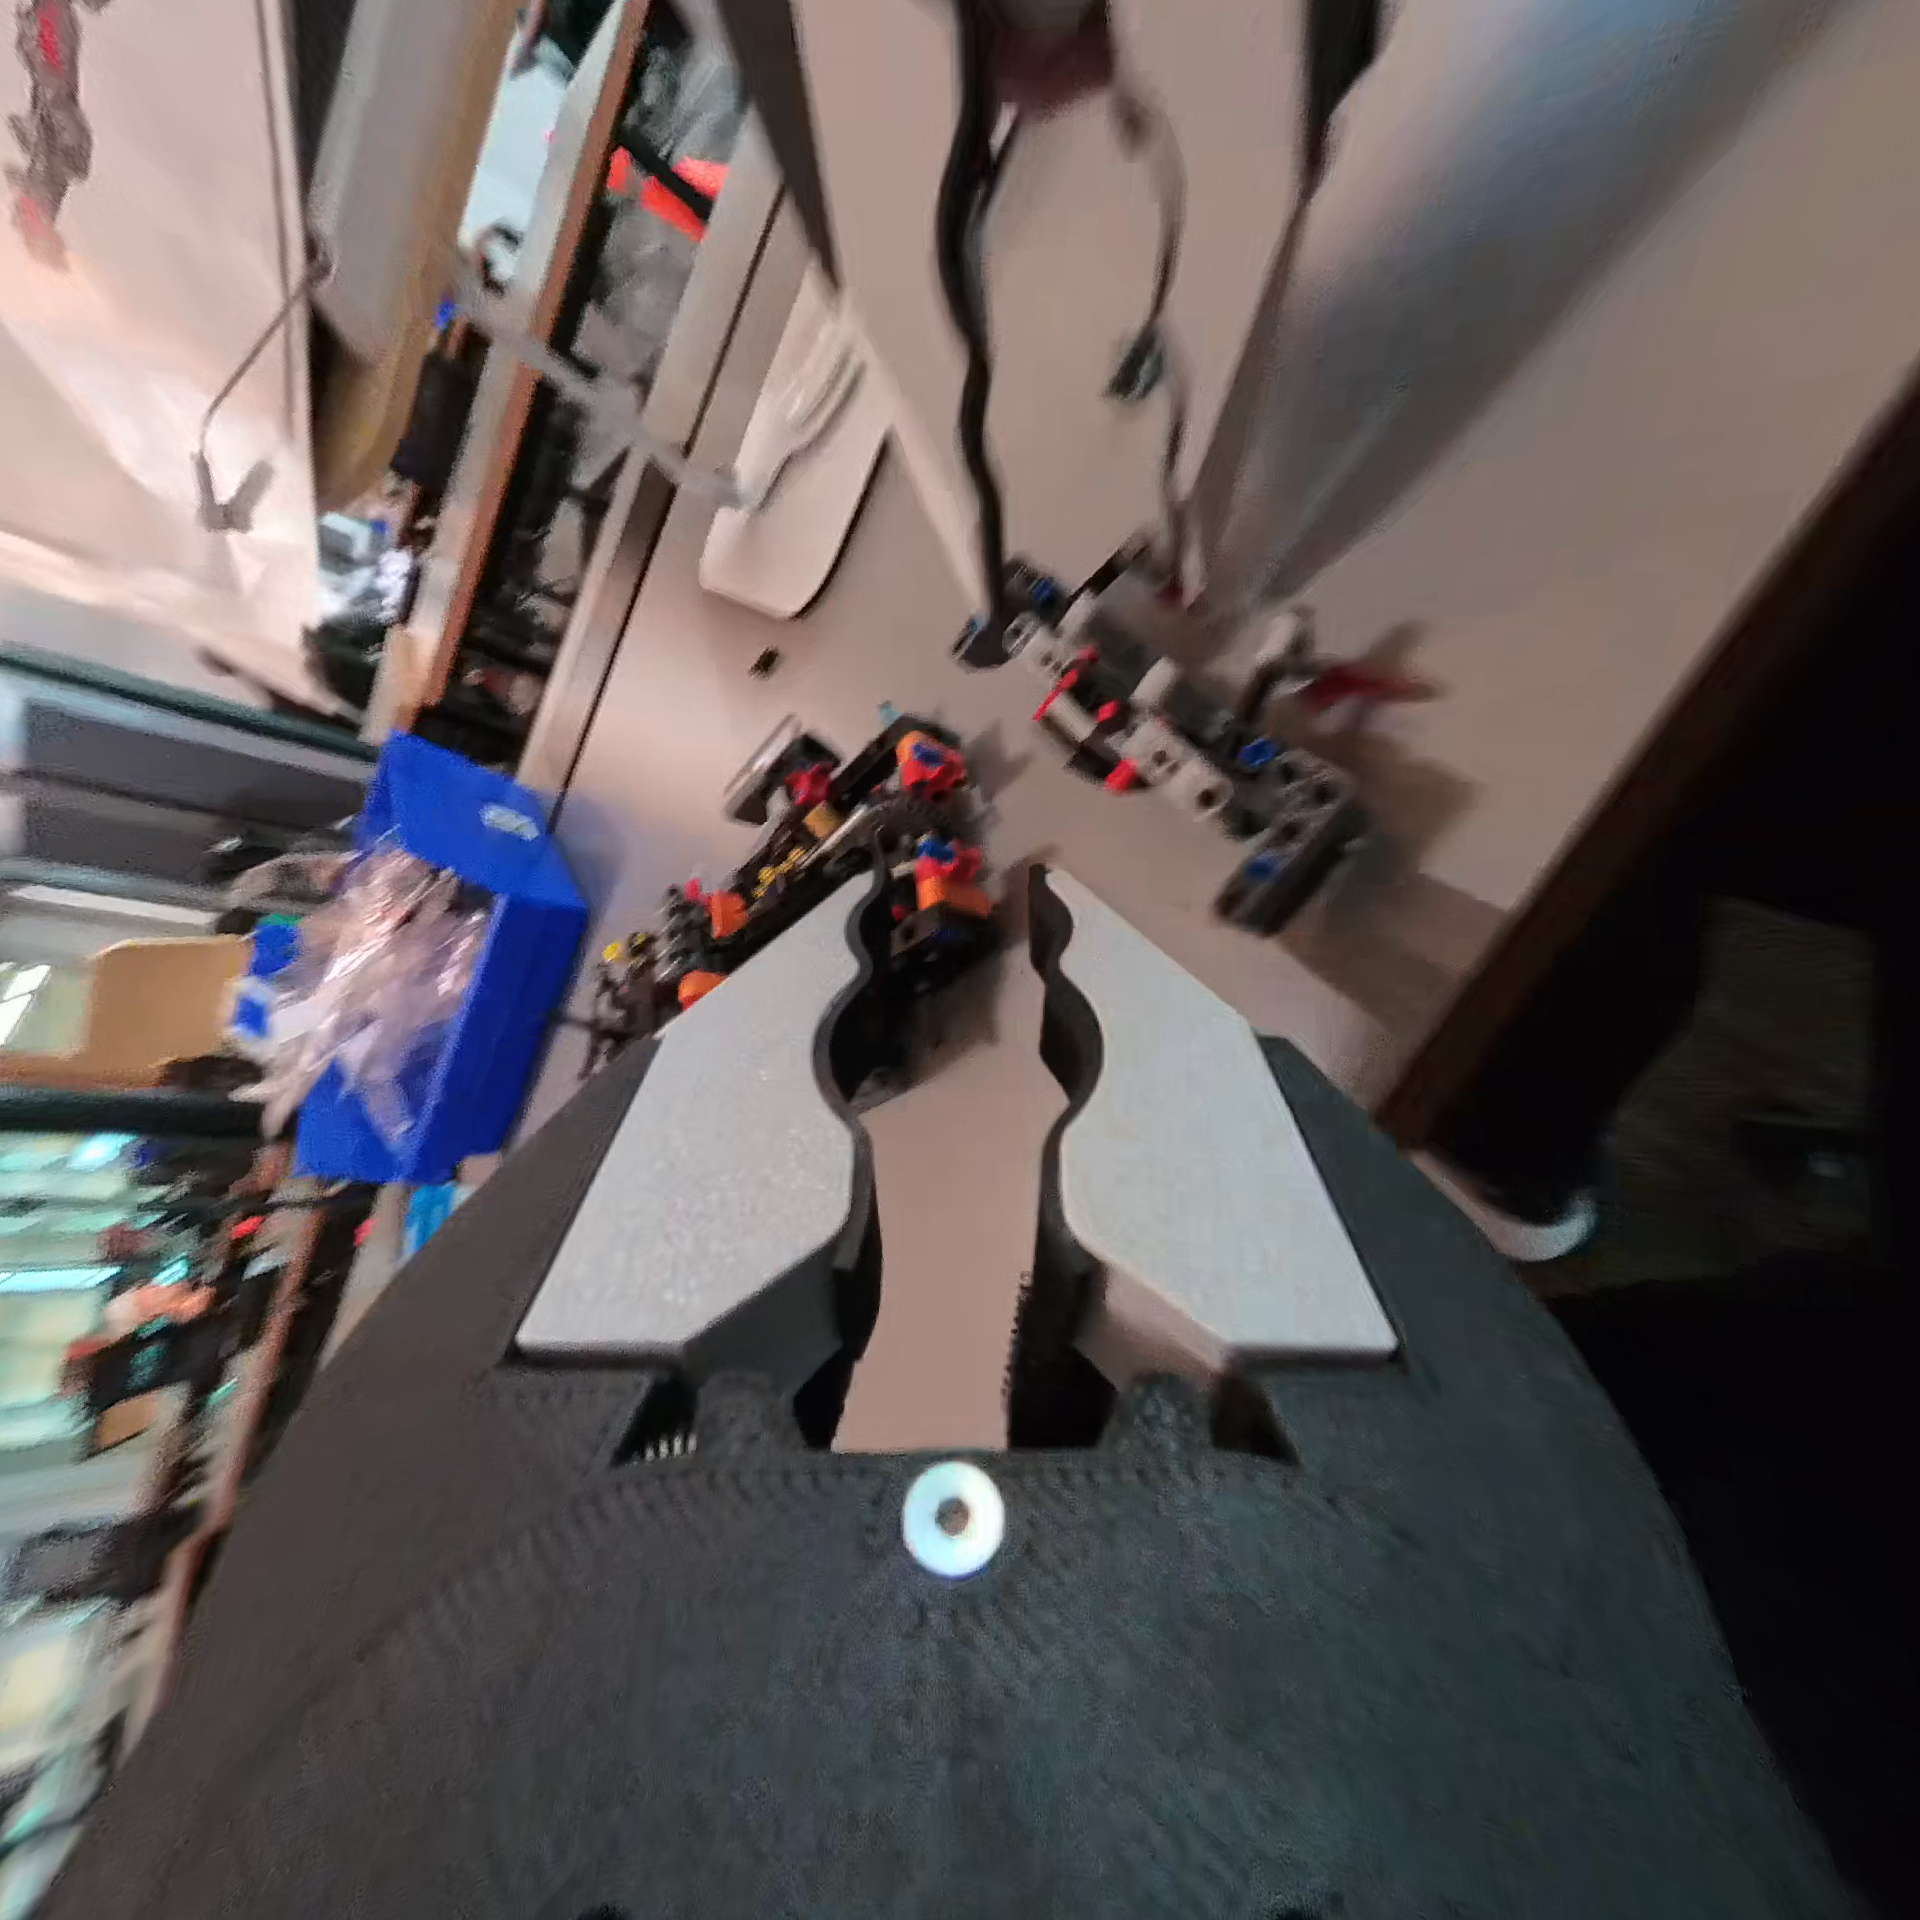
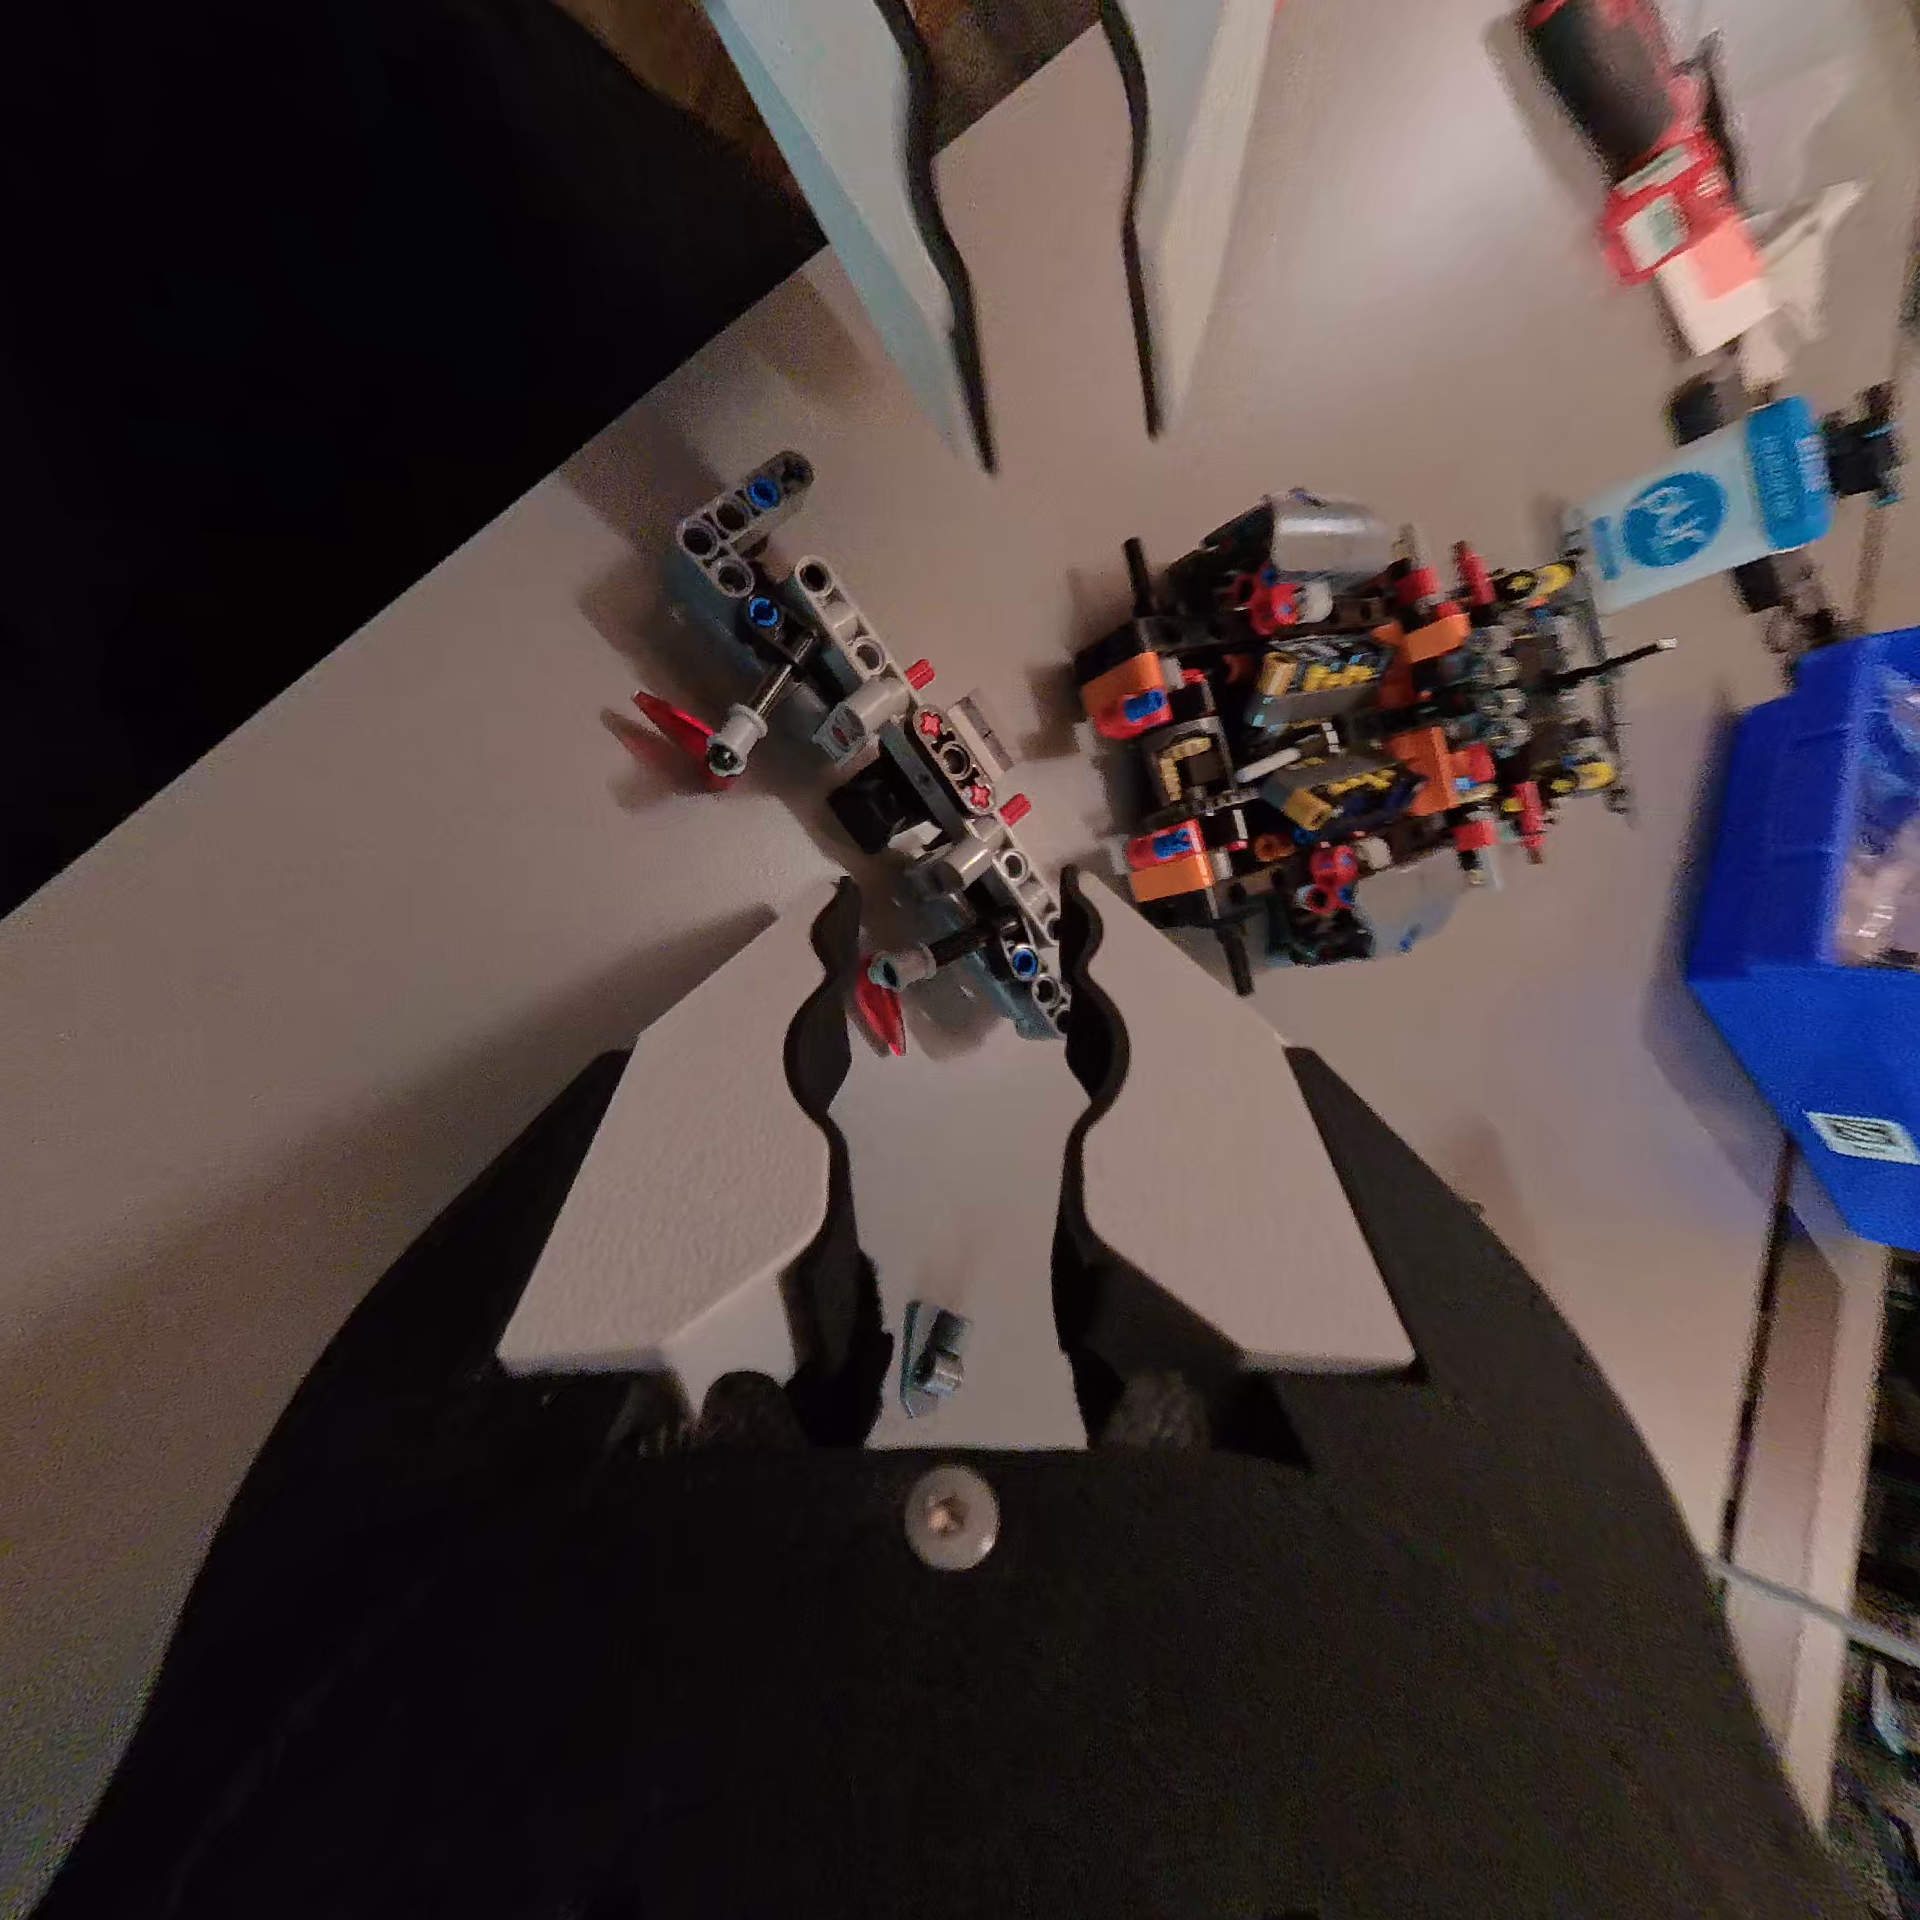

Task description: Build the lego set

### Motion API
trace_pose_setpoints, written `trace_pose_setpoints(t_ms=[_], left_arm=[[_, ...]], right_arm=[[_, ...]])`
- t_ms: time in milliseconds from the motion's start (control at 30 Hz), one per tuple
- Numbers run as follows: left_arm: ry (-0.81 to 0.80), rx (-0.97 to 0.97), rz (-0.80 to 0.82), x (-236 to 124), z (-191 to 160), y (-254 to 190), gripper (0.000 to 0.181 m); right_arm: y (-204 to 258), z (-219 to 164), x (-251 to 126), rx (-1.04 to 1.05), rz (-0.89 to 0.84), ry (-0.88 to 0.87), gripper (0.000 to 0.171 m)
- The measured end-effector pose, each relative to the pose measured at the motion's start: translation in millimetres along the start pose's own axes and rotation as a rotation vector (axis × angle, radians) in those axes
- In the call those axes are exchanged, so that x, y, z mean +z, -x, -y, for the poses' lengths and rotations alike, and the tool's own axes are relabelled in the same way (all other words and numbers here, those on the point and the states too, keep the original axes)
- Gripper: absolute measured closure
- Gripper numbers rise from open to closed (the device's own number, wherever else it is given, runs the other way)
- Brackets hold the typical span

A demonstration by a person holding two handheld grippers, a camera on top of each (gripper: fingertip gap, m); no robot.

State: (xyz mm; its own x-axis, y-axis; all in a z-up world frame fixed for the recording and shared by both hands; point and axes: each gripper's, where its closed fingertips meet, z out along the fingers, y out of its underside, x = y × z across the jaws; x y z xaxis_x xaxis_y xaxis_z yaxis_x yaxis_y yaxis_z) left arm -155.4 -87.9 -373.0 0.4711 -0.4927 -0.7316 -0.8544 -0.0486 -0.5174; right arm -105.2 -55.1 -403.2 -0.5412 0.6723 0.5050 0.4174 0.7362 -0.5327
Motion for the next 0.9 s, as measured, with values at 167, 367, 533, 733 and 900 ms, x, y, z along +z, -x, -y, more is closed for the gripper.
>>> trace_pose_setpoints(t_ms=[167,367,533,733,900], left_arm=[[-0.057,-0.056,-0.136,-15,27,-38,0.148],[0.017,-0.074,-0.098,1,11,-46,0.149],[0.075,-0.083,-0.046,11,1,-44,0.156],[0.066,-0.18,-0.068,12,-2,-39,0.157],[0.042,-0.231,-0.12,15,-2,-40,0.157]], right_arm=[[4,-7,14,0.037,0.149,0.063,0.135],[4,-7,14,0.164,0.39,0.141,0.145],[8,-4,14,0.237,0.577,0.193,0.145],[0,1,15,0.182,0.494,0.148,0.123],[-3,9,7,0.02,0.363,0.077,0.135]])
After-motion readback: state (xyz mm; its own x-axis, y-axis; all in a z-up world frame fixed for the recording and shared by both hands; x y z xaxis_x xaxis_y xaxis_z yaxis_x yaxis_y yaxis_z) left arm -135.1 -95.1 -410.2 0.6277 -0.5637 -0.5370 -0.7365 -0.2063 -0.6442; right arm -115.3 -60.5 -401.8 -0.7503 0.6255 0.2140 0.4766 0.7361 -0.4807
